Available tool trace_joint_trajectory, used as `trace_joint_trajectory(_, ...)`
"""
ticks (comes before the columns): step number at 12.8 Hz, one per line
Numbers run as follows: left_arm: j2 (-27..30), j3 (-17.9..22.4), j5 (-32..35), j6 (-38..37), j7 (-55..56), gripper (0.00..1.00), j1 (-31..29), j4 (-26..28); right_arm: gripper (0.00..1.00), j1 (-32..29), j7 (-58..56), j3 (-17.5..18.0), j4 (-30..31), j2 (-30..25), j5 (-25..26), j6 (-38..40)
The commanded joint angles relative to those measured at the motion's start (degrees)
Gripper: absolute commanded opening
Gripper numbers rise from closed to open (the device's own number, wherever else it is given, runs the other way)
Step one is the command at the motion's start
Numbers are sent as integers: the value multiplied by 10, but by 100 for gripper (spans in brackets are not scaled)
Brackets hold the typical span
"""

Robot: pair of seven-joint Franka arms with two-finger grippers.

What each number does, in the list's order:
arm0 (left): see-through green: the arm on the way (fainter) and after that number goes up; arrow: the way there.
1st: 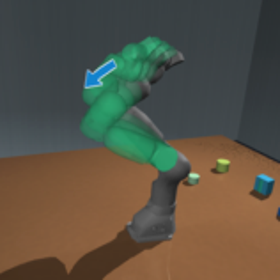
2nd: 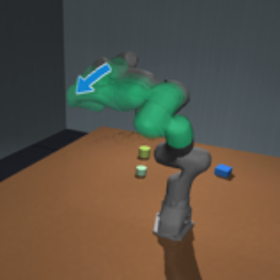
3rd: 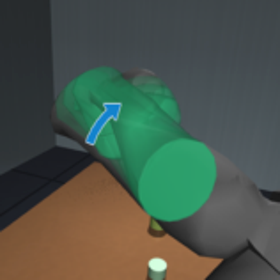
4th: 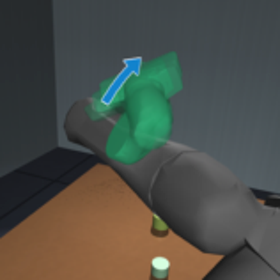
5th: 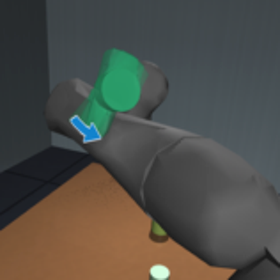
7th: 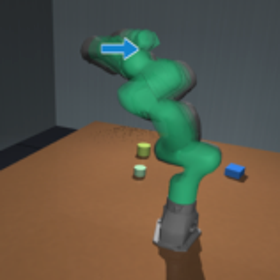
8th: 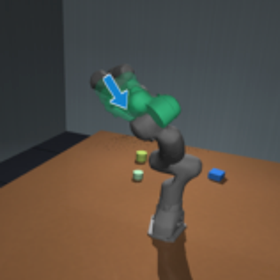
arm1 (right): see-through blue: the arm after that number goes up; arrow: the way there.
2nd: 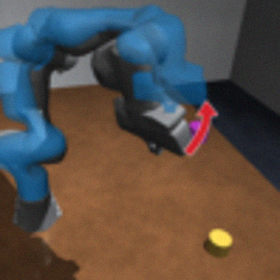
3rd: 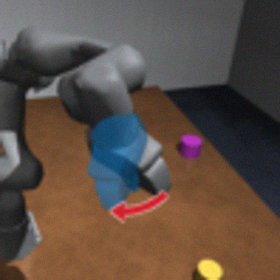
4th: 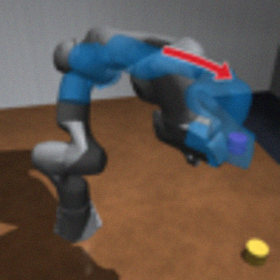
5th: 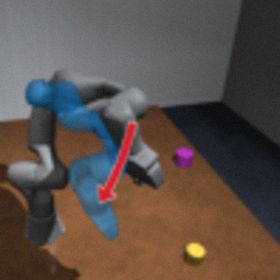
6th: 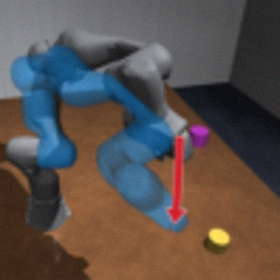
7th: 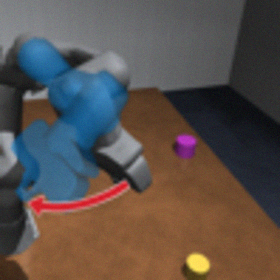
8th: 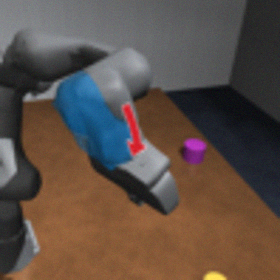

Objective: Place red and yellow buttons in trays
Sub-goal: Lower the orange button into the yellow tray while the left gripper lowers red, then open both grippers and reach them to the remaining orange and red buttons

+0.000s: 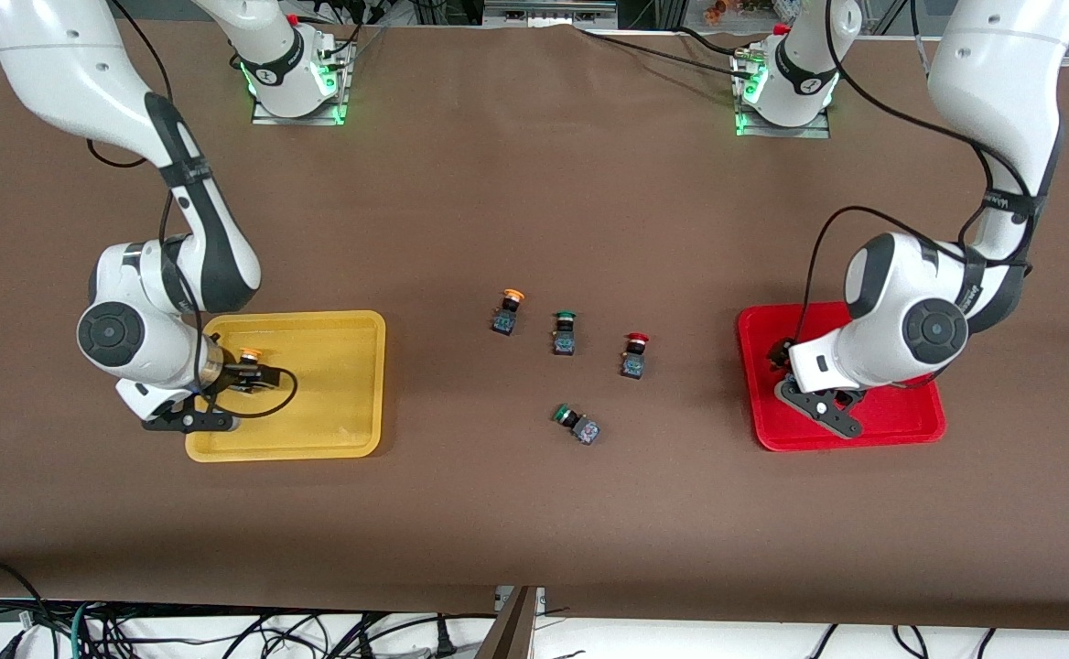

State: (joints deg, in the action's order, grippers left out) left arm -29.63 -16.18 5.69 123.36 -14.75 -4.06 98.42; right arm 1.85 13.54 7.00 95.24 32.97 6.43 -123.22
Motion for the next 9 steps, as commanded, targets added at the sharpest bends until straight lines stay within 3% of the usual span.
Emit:
trace_joint_trajectory(1, 5, -39, 3, -18, 144, 100, 31, -17, 100, 3, 115, 70, -15, -4, -32, 31)
trace_joint_trajectory(2, -2, -40, 2, -10, 215, 100, 59, -19, 100, 22, 181, 90, -15, -4, -32, 27)
trace_joint_trajectory(5, -46, -39, 10, 70, 341, 100, 117, -24, 100, 128, 331, 91, -15, 14, -30, -3)
trace_joint_trajectory(9, -103, -32, 28, 157, 374, 100, 146, -13, 100, 224, 430, 85, -15, 53, -23, -61)
